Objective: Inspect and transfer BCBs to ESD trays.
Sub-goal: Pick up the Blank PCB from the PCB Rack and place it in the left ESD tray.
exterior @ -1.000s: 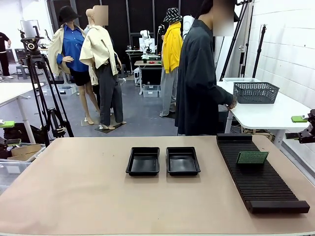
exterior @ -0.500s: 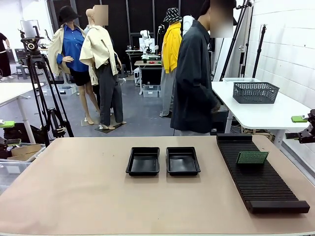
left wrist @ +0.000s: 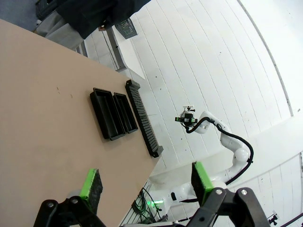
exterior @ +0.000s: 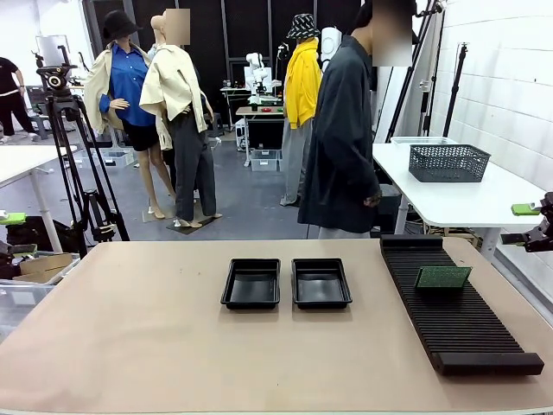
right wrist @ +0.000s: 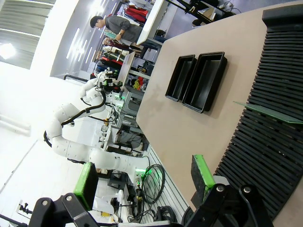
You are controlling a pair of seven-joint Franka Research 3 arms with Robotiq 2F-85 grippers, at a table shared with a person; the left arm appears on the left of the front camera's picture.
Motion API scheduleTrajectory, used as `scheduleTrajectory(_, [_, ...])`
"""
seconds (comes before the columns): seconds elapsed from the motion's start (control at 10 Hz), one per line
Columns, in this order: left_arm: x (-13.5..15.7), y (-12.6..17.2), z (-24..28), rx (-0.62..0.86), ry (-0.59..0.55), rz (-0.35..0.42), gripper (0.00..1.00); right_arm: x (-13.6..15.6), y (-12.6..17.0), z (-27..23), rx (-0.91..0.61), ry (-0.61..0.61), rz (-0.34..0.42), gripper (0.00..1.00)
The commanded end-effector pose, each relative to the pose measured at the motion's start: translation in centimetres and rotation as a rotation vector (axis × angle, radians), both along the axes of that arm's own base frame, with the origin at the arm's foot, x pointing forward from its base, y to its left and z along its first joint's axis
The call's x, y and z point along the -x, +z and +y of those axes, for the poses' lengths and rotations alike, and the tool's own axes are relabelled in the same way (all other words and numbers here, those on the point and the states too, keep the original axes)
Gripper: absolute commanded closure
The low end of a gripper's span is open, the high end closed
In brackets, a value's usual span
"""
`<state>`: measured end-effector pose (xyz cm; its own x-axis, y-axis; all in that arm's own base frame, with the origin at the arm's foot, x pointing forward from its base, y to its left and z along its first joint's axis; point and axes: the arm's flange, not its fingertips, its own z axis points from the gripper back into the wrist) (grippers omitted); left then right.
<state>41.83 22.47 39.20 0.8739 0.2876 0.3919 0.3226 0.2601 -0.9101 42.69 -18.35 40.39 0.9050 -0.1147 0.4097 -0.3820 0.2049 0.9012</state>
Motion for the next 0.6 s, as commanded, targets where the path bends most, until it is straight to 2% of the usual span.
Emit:
scheduleTrajectory(0.0, [0.10,0.09,-0.08,-0.005,0.006,0.009,0.00,0.22,-0.14,0.00,-0.002,-0.001,0.004,0.00])
scheduleTrajectory(0.5, [0.10,0.09,-0.08,-0.005,0.006,0.009,0.00,0.22,-0.14,0.00,-0.002,-0.001,0.004,0.00])
